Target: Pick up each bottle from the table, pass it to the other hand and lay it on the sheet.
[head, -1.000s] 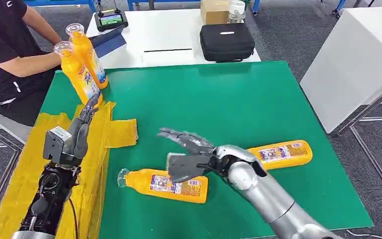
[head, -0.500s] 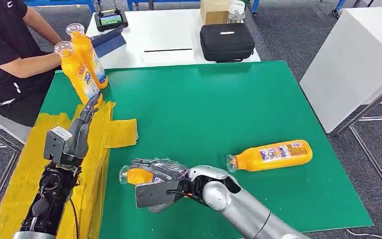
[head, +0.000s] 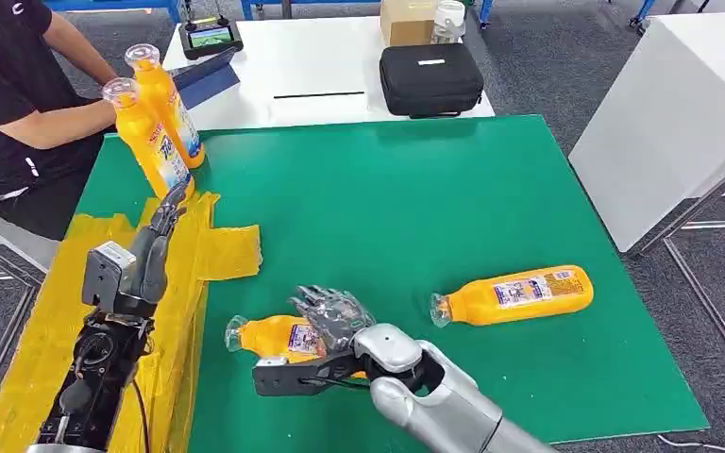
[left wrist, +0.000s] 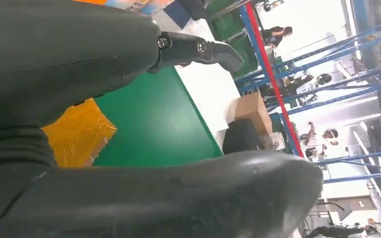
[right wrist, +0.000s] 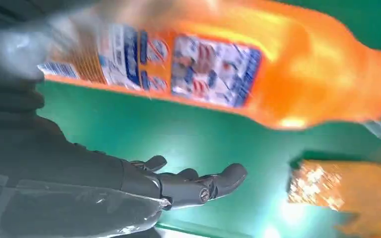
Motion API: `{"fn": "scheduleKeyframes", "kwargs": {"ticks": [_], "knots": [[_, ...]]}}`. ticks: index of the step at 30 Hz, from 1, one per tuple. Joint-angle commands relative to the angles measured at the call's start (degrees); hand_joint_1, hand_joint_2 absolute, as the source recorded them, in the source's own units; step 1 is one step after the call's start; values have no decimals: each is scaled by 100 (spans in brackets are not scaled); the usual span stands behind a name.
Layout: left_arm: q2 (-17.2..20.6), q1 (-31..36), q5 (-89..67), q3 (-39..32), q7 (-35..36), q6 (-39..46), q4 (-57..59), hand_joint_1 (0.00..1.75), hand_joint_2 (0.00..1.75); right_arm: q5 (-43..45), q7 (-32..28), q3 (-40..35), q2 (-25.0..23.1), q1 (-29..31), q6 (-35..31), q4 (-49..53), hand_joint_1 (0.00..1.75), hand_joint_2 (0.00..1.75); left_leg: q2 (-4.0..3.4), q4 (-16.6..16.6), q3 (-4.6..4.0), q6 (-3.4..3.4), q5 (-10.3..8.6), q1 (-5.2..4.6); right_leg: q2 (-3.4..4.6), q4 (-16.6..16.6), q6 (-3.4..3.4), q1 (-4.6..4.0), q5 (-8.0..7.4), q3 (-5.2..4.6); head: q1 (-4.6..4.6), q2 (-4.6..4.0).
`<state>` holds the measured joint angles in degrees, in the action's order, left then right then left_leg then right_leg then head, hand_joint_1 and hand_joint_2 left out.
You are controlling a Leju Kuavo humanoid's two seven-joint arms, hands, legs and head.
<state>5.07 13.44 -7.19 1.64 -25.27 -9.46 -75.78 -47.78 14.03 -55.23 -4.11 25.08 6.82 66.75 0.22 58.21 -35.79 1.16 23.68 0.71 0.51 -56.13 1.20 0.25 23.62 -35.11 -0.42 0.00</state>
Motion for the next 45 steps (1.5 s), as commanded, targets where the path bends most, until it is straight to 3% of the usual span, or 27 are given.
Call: {"fn": "scheduleKeyframes", "kwargs": {"ticks": [1,11,19,29,30,31,45], "knots": [[-145,169,27,-65,40,-18,212,0,0,-76,45,-89,12,15,22,-345,0,175,4,-4,24,-2,5,-1,-11,5,-1,0,7,26,-2,0],[-202,480,91,70,75,-77,469,0,0,-309,161,8,-115,-206,434,-701,0,175,21,-7,36,-3,7,-1,-30,6,-3,-1,16,41,0,0],[-222,497,166,79,125,-70,466,0,0,-883,648,-16,-59,-257,499,-840,0,175,18,-9,39,-2,6,-1,-27,10,-2,-1,14,44,-2,0],[-299,633,197,176,227,-107,576,0,0,-1432,884,470,-72,-742,612,-1405,0,175,28,-12,30,-2,-4,1,-34,15,-1,-3,6,36,-2,0],[-309,631,199,189,233,-114,612,0,0,-1442,888,585,-49,-858,609,-1394,58,175,22,-9,26,-1,-4,2,-25,15,-1,-3,3,28,-2,0],[-317,623,199,196,233,-113,642,0,0,-1445,895,644,-15,-933,600,-1382,175,175,33,-16,34,-1,-7,1,-39,21,-1,-3,4,41,-2,0],[-343,747,197,261,190,-123,791,0,0,-1593,869,892,28,-1063,712,-1247,175,175,29,-22,85,-20,-11,-1,-34,28,-18,0,12,29,-2,0]]}}
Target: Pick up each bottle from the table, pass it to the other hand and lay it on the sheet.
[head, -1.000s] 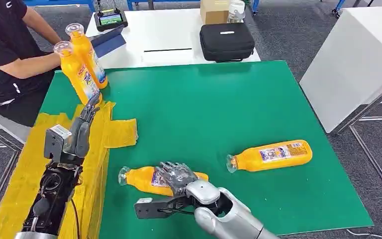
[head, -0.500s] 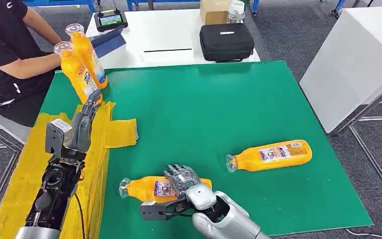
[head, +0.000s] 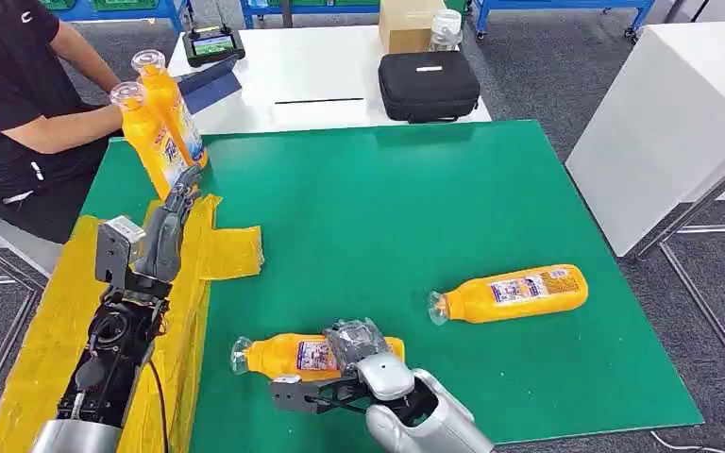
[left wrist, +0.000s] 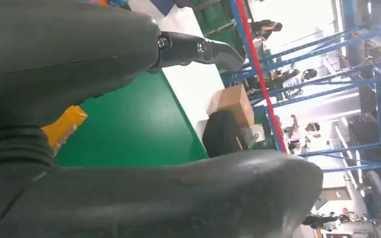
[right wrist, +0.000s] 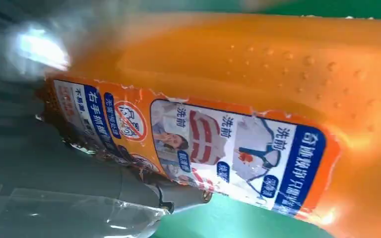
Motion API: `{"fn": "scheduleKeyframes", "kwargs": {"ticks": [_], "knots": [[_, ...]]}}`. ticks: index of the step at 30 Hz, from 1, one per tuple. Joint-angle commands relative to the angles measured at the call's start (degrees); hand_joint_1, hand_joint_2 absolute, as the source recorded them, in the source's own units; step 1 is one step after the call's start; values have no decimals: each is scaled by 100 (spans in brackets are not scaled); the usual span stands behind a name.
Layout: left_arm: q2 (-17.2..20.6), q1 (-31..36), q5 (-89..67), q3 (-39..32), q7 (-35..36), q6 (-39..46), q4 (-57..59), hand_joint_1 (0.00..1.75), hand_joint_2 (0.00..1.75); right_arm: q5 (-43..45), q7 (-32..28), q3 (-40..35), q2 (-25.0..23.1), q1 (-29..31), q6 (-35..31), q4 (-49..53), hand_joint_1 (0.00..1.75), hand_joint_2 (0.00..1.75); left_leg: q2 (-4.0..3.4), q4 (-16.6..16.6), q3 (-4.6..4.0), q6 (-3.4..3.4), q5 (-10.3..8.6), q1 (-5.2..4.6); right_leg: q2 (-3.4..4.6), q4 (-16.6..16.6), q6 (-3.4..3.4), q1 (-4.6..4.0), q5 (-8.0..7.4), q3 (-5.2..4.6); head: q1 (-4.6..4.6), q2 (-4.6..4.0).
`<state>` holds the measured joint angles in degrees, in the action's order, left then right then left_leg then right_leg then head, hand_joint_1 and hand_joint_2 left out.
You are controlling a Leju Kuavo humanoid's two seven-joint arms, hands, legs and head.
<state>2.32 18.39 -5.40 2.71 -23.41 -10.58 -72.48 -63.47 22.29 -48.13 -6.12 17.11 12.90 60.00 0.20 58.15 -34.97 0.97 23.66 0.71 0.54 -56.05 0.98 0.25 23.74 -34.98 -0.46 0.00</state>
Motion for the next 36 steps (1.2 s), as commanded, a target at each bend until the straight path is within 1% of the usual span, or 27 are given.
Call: {"fn": "scheduleKeyframes", "kwargs": {"ticks": [1,3,4,5,6,7,8,10,11,12,13,14,15,16,17,18,19,20,21,22,23,25,27,31,33,36], "knots": [[-75,272,17,160,1,-14,474,0,0,-36,44,221,233,-273,121,-553,175,175,35,-20,5,16,-21,-1,-43,24,-6,0,-7,19,2,0],[-104,315,18,178,3,-34,486,0,0,-37,25,274,256,-255,140,-527,175,175,23,-7,7,13,-11,-4,-27,9,4,0,-15,21,2,0],[-111,335,13,181,9,-39,496,0,0,-7,-11,303,266,-255,175,-517,175,175,30,-12,6,13,-14,-3,-35,15,4,0,-16,29,2,0],[-120,357,4,183,17,-38,514,0,0,11,-40,341,281,-272,202,-491,175,175,22,-11,2,13,-14,-4,-26,13,5,1,-20,50,2,0],[-118,381,-1,185,21,-33,540,0,0,39,-69,382,291,-290,228,-471,175,175,32,-13,8,13,-13,-3,-38,17,6,-1,-16,76,2,0],[-107,401,-4,187,24,-33,568,0,0,89,-114,421,297,-304,266,-451,175,175,27,-5,8,13,-11,-3,-31,9,9,-1,-18,75,2,0],[-94,416,-3,189,21,-38,592,0,0,181,-182,472,298,-322,308,-440,175,175,36,-10,7,12,-15,-3,-43,15,9,-1,-19,77,0,0],[-60,457,6,201,3,-61,678,0,0,589,-487,665,314,-326,443,-424,175,175,39,-12,4,13,-20,-5,-47,17,9,1,-22,74,0,0],[-50,466,26,202,-23,-80,717,0,0,967,-721,873,308,-327,520,-422,175,175,33,-7,3,14,-17,-4,-39,12,9,0,-21,71,2,0],[-41,477,70,198,-50,-99,776,0,0,1600,-1063,1185,331,-300,640,-411,175,175,38,-10,1,14,-21,-4,-45,17,9,0,-22,70,2,0],[-35,479,81,198,-55,-97,801,0,0,1692,-1108,1202,424,-225,681,-400,175,175,34,-5,3,14,-17,-3,-39,12,9,0,-20,57,0,0],[-33,478,86,198,-60,-97,812,0,0,1730,-1133,1219,471,-187,714,-396,175,175,43,-10,-1,15,-24,-5,-50,18,10,1,-23,48,2,0],[-41,479,171,177,-44,-148,843,0,0,2453,-1511,1641,399,-249,862,-392,175,175,38,-7,1,15,-20,-6,-45,13,9,2,-20,19,2,0],[-26,466,237,174,-15,-155,872,0,0,2982,-1764,1841,500,-199,936,-375,175,175,28,-8,11,14,-13,-5,-33,14,9,1,-18,23,2,0],[-19,388,406,96,34,-135,866,0,0,3931,-2158,2301,614,-145,1085,-335,175,175,36,-14,7,14,-18,-6,-43,20,9,2,-20,24,4,0],[-44,293,642,-45,106,-118,825,0,0,4705,-2493,2748,636,-119,1113,-245,175,175,30,-14,8,14,-17,-6,-35,19,11,2,-22,39,4,0],[-25,186,839,-145,175,-129,724,0,0,5160,-2554,2923,725,-31,1171,-162,175,175,34,-23,10,15,-21,-8,-41,30,12,4,-25,65,2,0],[-15,31,1167,-323,262,-109,569,0,0,5388,-2612,2989,835,90,878,73,175,175,24,-18,14,15,-16,-9,-29,24,13,5,-28,80,4,0],[20,-88,1359,-410,361,-81,465,0,175,5585,-2628,3004,869,148,809,291,175,175,1,-3,21,15,-5,-8,-5,8,12,5,-26,83,4,0],[55,-185,1518,-458,434,-102,375,0,175,5789,-2583,2990,900,159,840,502,175,175,6,-7,14,15,-9,-13,-12,9,12,9,-27,80,0,0],[64,-284,1716,-517,497,-154,294,0,175,5930,-2584,2960,917,132,796,781,175,175,-1,1,0,16,-8,-13,-3,-1,14,11,-28,68,4,0],[-12,-440,2062,-652,506,-156,142,0,175,6014,-2593,2828,950,83,687,1120,175,175,-9,6,-29,16,-8,-10,7,-6,16,11,-34,47,4,0],[-5,-620,2198,-633,487,-106,-64,0,175,6065,-2589,2702,953,72,567,1416,175,175,-23,3,-36,14,-2,-14,16,-7,17,18,-35,26,-2,0],[32,-609,2256,-557,487,-63,-64,0,175,6096,-2567,2624,949,124,462,1408,175,175,-2,3,-44,14,-5,-8,-4,-6,20,11,-28,19,0,0],[41,-611,2492,-476,498,-139,-97,0,175,6154,-2672,2550,924,328,268,1299,175,175,-1,4,-54,15,-8,-6,-6,-4,20,7,-29,14,0,0],[46,-660,2761,-276,592,-200,-241,0,175,6081,-2666,2360,862,677,12,1070,175,175,-18,9,-77,16,-10,-6,13,-10,22,5,-36,-10,2,0]]}}
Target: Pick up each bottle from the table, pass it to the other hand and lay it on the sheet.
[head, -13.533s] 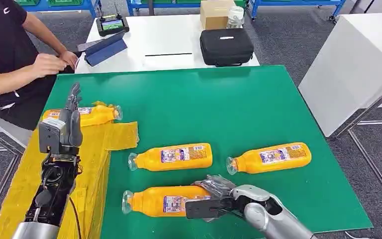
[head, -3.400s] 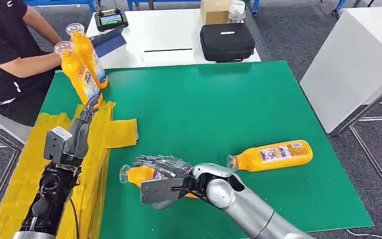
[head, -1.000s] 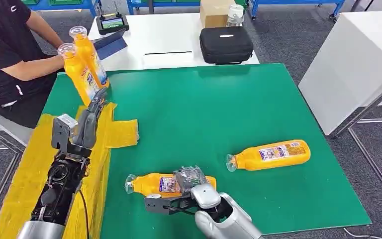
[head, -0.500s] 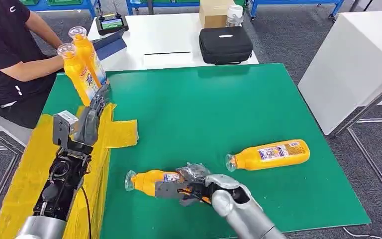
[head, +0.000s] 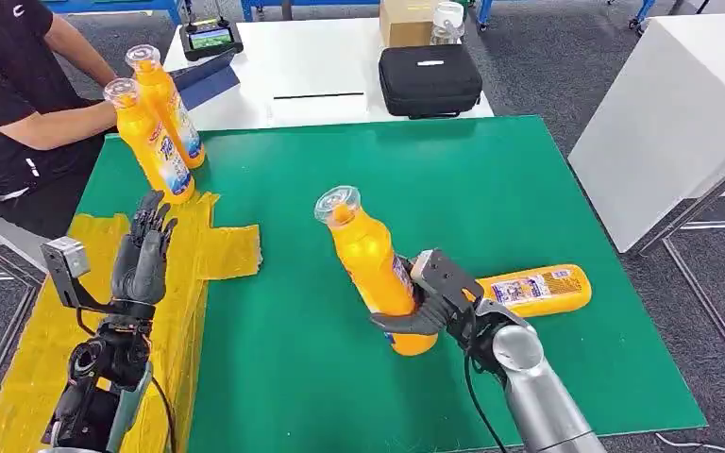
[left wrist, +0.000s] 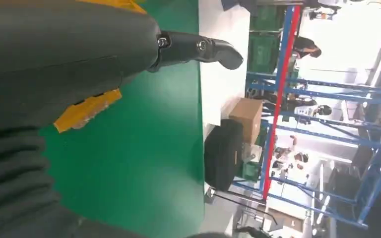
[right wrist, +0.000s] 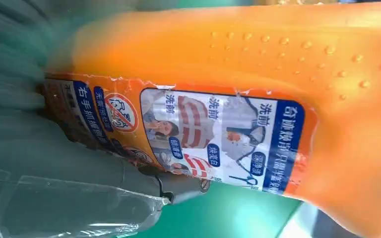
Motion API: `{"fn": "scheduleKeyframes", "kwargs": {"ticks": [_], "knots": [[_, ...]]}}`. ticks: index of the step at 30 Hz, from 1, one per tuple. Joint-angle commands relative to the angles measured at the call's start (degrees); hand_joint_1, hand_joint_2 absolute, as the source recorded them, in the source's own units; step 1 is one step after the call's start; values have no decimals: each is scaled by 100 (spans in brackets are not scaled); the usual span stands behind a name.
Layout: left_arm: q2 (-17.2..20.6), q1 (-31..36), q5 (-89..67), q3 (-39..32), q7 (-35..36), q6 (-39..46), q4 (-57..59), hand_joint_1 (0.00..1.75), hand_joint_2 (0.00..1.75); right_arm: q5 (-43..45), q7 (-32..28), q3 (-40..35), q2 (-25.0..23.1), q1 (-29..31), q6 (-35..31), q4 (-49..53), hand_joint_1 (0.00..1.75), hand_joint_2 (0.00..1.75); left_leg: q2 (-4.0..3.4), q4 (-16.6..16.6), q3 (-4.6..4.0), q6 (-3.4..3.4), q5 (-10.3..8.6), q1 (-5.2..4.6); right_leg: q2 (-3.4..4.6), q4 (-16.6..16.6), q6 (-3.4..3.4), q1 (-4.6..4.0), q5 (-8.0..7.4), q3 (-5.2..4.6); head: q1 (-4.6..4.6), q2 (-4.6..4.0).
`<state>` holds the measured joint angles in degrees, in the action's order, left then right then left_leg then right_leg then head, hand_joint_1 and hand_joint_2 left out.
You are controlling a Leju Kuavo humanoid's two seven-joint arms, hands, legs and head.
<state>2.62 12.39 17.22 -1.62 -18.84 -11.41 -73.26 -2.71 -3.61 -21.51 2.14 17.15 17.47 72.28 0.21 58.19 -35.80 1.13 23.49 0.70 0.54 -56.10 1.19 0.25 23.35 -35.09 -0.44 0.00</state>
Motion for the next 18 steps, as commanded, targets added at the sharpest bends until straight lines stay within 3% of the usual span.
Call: {"fn": "scheduleKeyframes", "kwargs": {"ticks": [1,4,7,10,14,18], "knots": [[2,-61,549,175,154,-128,-175,0,175,-53,-48,-325,16,719,-515,-200,175,175,-17,5,-2,0,5,-4,14,-5,1,3,0,-5,-2,0],[-89,7,892,449,311,-332,-247,0,175,-570,56,-543,-224,1064,-1034,-470,175,175,-14,3,5,-1,6,-7,9,-3,0,5,2,1,0,0],[-102,57,921,530,337,-303,-230,0,175,-659,81,-590,-279,1144,-1130,-545,175,175,-7,3,2,-2,4,-5,2,-3,-2,3,3,0,0,0],[-156,263,1038,885,403,-400,-163,0,175,-1193,244,-884,-572,1668,-1465,-1051,175,175,-8,3,-4,-2,2,-5,3,-3,-1,3,1,-6,-2,0],[-302,532,1108,1110,488,-281,-141,0,175,-1430,470,-1245,-1036,2428,-1467,-1985,175,175,-21,11,-10,-3,2,-5,16,-13,-1,3,-3,-17,-2,0],[-311,592,1144,1147,525,-246,-162,0,175,-1518,516,-1390,-1276,2624,-1523,-2372,175,175,-9,3,0,-4,-1,-3,4,-6,-1,2,0,-7,0,0]]}}
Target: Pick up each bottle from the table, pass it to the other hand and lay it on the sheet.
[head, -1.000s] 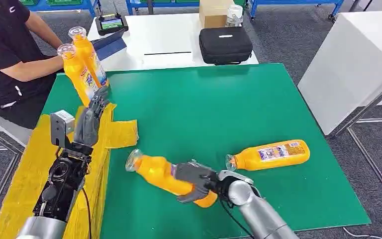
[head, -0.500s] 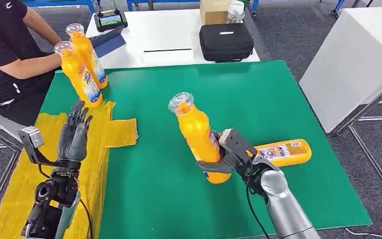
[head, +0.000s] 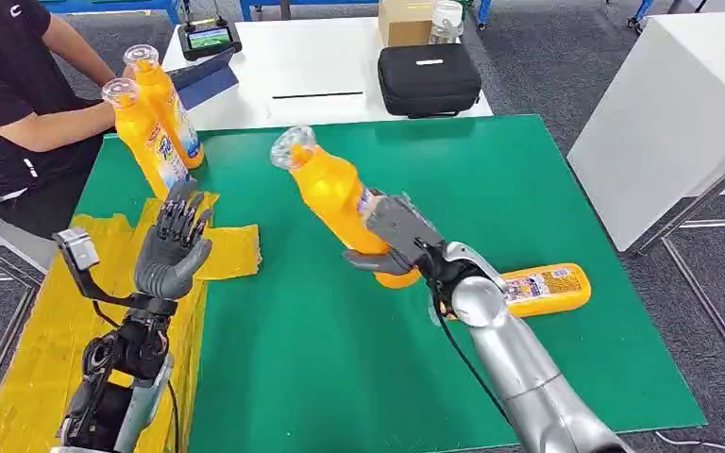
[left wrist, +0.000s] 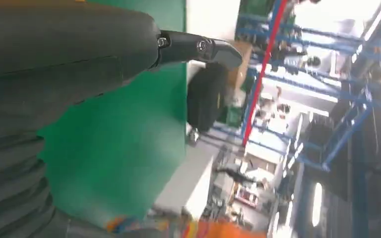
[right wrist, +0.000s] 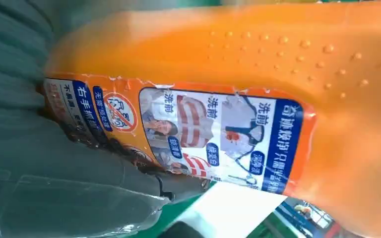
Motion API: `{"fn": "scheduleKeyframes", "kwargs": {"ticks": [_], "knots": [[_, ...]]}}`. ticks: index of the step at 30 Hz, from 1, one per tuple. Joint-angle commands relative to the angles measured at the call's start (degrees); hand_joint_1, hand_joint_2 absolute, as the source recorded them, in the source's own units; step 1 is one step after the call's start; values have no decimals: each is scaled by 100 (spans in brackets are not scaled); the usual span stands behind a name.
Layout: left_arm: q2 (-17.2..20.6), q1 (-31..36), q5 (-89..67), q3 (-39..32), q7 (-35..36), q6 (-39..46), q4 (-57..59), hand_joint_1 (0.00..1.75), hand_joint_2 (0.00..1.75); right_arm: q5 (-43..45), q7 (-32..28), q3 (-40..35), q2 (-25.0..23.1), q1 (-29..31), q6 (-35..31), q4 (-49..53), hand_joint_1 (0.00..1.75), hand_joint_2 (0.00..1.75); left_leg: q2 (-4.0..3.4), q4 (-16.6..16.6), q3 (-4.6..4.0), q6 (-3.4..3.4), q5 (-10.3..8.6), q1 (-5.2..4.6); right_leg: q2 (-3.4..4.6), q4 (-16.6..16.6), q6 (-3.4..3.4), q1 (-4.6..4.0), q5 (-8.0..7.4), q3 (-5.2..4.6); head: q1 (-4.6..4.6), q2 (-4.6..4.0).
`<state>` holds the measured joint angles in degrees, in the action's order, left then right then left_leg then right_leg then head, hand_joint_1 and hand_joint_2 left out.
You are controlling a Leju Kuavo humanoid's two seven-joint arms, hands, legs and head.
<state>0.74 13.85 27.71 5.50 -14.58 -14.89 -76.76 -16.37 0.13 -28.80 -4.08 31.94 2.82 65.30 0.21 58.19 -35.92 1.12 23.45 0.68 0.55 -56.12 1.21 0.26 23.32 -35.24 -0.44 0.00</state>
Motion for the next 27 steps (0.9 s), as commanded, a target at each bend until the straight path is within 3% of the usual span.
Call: {"fn": "scheduleKeyframes", "kwargs": {"ticks": [1,12,27], "knots": [[-111,449,180,437,138,79,197,0,175,-189,136,-706,-715,1192,-80,-1812,175,175,-6,1,9,-6,-1,1,1,-1,-3,-1,2,9,0,0],[-253,574,949,574,402,-227,220,0,175,-621,250,-1174,-1193,1526,-175,-2425,175,175,6,4,13,-5,-1,1,-14,-5,-3,-2,10,17,-2,0],[-267,582,951,587,404,-227,209,0,175,-629,255,-1182,-1210,1527,-183,-2422,175,175,8,3,3,-4,-4,0,-14,-3,-1,-1,8,8,0,0]]}}
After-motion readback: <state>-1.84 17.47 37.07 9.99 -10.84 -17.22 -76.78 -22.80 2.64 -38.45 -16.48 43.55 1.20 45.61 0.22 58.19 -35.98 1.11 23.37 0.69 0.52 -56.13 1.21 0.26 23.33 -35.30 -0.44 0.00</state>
